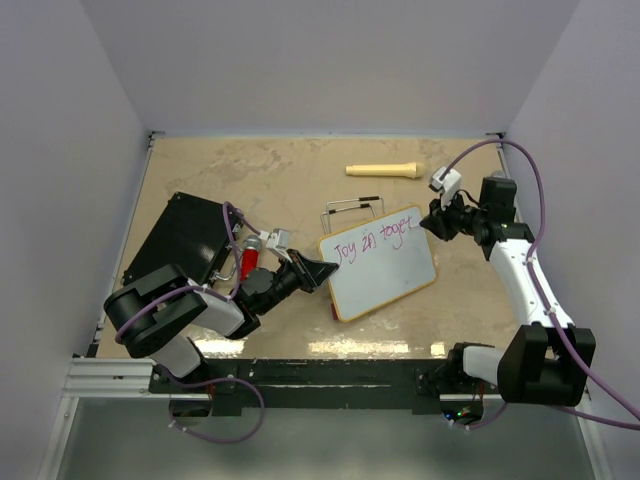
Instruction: Write a sentence on the whiteboard
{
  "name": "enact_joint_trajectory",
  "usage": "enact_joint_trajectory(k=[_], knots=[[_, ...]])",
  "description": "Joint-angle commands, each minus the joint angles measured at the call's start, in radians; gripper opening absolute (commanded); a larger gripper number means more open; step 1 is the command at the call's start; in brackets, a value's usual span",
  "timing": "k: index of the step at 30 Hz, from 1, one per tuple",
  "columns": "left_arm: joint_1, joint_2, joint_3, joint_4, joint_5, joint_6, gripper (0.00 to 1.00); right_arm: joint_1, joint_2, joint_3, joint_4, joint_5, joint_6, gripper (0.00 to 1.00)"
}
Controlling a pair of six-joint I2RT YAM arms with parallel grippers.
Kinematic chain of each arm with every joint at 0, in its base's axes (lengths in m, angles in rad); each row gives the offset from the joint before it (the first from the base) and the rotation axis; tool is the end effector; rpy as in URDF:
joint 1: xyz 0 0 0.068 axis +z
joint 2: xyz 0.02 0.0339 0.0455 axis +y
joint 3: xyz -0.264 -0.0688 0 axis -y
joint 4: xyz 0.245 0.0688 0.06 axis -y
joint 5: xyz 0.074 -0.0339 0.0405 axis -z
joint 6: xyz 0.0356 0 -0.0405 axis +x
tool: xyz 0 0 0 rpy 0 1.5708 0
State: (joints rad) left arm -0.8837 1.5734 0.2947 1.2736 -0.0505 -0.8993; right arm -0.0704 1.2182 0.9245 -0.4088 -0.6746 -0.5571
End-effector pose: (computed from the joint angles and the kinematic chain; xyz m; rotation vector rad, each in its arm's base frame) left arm 0.1652 -0.1985 0.1596 -0.0575 1.7465 -1.3244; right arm 0.2593 0.0040 0.2820 -0.8365 1.9537 0.3996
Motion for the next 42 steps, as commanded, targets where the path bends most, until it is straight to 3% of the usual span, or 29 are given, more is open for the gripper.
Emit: enact_joint_trajectory(k=[1,13,24,42], knots=[[0.0,0.005,-0.017,0.01,0.032,0.089,0.0,0.004,-0.012,0.005,0.027,0.047,0.02,0.0],[0.0,0.01,-0.019,0.015,0.035,0.088,0.0,0.004,-0.063,0.008,0.116,0.03,0.072,0.0],[-0.001,0.019,-0.019,0.026,0.037,0.086,0.0,0.003,-0.006,0.007,0.188,0.089,0.112,0.0],[0.0,0.014,-0.017,0.024,0.038,0.088,0.0,0.003,0.003,0.0,0.059,0.049,0.014,0.0]])
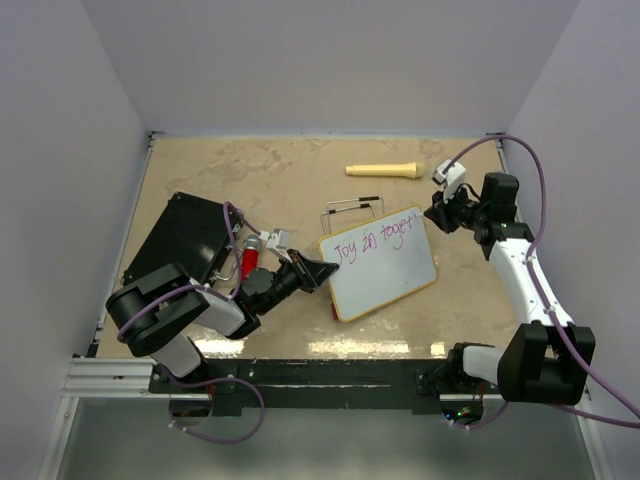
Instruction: Write a sentence on the whiteboard
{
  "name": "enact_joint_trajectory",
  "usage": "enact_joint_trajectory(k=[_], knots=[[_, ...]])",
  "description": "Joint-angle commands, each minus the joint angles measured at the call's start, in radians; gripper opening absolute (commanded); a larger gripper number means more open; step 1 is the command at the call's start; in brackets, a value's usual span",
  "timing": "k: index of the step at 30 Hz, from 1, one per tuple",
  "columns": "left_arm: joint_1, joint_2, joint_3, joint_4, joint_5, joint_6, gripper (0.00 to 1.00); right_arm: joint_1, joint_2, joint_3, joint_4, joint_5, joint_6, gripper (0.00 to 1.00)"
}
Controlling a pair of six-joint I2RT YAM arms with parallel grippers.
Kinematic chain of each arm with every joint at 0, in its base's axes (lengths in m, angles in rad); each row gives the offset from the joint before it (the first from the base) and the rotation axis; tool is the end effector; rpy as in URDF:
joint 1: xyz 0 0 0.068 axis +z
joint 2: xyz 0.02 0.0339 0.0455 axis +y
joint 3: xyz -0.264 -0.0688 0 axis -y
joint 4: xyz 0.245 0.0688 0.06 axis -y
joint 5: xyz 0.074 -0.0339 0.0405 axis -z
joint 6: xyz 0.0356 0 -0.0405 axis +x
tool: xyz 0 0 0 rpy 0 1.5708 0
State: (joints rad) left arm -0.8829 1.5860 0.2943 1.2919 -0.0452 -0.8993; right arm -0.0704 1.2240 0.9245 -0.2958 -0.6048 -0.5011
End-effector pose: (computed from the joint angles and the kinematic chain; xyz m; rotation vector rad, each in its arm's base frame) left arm 0.1655 -0.1989 0.1585 -0.0537 1.7420 -1.3307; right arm 0.2683 0.0014 0.2889 -0.7644 1.9174 0.3050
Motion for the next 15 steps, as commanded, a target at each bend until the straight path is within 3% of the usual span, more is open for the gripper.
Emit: enact_joint_trajectory(k=[1,15], knots=[[-0.001,0.002,-0.017,0.006,0.033,0.088,0.0,0.004,-0.006,-0.003,-0.069,-0.023,-0.051,0.0],[-0.001,0.002,-0.011,-0.003,0.034,0.089,0.0,0.004,-0.006,-0.001,-0.122,-0.046,-0.082,0.0]])
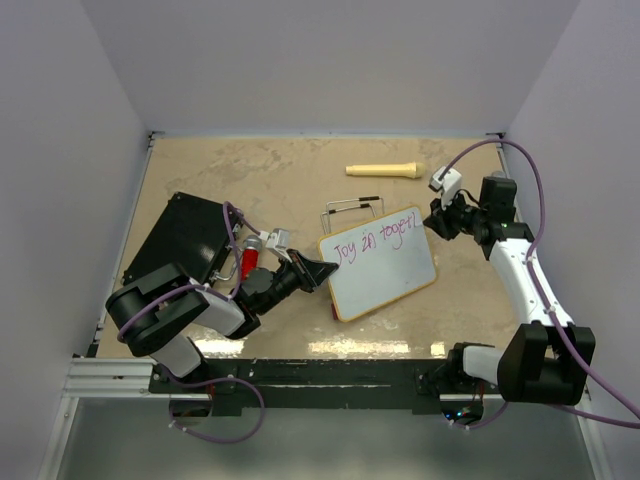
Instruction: Write a sentence on the whiteboard
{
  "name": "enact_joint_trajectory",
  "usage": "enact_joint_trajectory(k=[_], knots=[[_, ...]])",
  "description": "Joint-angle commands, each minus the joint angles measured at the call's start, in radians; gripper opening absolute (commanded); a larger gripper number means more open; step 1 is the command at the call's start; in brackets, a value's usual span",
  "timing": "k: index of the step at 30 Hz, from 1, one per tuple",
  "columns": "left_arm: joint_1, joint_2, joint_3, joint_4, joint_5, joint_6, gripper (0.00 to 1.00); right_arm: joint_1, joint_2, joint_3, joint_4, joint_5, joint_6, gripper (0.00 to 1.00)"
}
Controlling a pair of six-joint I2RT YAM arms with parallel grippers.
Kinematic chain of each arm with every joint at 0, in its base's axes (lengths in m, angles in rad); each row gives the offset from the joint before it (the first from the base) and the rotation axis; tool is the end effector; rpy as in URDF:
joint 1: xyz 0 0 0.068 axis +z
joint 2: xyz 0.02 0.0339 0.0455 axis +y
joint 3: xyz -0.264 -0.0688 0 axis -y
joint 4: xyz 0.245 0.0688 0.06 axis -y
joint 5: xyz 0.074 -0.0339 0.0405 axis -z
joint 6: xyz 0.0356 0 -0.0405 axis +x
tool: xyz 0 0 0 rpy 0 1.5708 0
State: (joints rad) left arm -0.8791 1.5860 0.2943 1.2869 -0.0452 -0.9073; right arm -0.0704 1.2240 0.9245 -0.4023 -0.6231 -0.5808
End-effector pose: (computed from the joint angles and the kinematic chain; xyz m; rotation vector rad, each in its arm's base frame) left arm 0.1663 -0.1983 0.1580 -0.0640 1.7478 -1.3309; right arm 0.2615 0.0024 0.2804 -0.8406 1.9687 0.3317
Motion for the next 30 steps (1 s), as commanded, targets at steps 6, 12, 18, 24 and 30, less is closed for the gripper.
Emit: enact_joint_trajectory(k=[6,12,18,24,30], knots=[[-0.004,0.008,-0.009,0.008,0.039,0.096,0.0,0.004,-0.014,0.005,0.065,-0.017,0.061,0.0],[-0.004,0.006,-0.012,0.006,0.036,0.097,0.0,0.004,0.006,0.011,0.112,0.0,0.091,0.0],[-0.004,0.009,-0.012,0.011,0.036,0.094,0.0,0.004,0.002,0.005,0.146,0.051,0.119,0.0],[-0.003,0.006,-0.018,0.015,0.034,0.093,0.0,0.003,0.009,0.002,0.146,0.079,0.122,0.0],[-0.003,0.005,-0.02,0.015,0.033,0.093,0.0,0.004,0.022,0.005,0.089,0.057,0.081,0.0]])
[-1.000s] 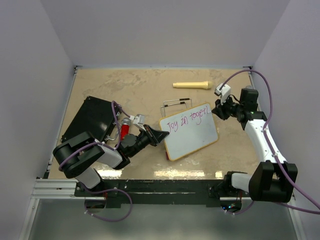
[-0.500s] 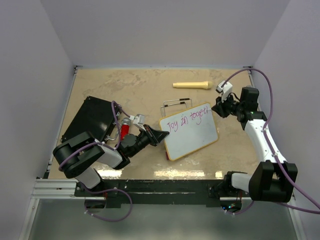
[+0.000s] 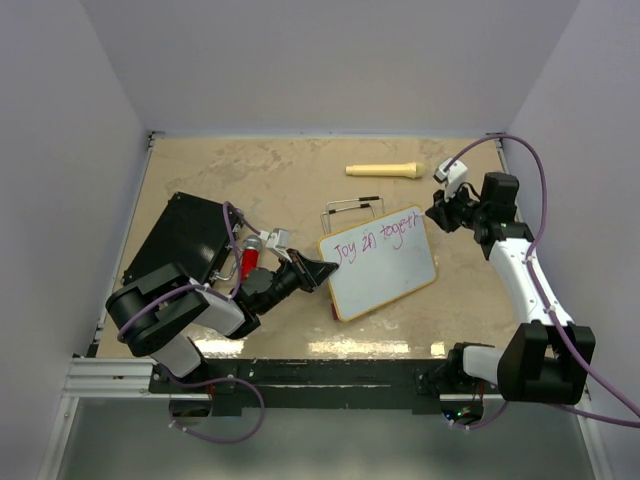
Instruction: Write a sentence on the whiteboard
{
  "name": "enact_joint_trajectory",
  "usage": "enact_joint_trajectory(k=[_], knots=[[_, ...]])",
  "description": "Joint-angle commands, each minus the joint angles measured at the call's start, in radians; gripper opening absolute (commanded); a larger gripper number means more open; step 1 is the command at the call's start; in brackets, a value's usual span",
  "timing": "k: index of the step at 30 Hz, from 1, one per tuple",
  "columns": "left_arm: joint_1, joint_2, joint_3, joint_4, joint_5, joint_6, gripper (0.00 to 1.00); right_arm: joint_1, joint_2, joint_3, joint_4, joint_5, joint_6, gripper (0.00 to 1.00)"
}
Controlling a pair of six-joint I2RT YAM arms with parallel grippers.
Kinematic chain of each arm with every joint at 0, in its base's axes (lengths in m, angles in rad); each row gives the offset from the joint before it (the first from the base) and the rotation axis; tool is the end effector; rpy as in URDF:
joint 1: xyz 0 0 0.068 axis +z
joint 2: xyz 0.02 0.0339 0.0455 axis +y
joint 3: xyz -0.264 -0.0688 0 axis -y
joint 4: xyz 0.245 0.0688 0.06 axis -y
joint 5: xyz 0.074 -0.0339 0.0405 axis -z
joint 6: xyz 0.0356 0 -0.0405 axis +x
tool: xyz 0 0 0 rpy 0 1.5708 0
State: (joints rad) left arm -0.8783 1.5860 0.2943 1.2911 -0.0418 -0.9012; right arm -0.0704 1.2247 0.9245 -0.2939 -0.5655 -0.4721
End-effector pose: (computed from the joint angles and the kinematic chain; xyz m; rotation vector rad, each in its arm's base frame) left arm 0.1663 -0.1982 0.1584 -0.0564 1.7429 -1.3307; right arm 0.2691 0.0001 0.2885 -0.7193 1.9465 0.2821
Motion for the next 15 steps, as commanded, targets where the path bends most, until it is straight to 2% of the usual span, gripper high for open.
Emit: enact_joint_trajectory(k=[1,8,15], knots=[[-0.005,0.005,-0.02,0.013,0.029,0.087,0.0,0.003,0.019,0.007,-0.03,-0.01,-0.039,0.0],[-0.005,0.003,-0.023,0.013,0.028,0.087,0.0,0.004,0.012,0.008,-0.126,-0.031,-0.102,0.0],[-0.005,0.006,-0.018,0.011,0.028,0.087,0.0,0.003,-0.014,0.004,-0.107,0.045,-0.077,0.0]])
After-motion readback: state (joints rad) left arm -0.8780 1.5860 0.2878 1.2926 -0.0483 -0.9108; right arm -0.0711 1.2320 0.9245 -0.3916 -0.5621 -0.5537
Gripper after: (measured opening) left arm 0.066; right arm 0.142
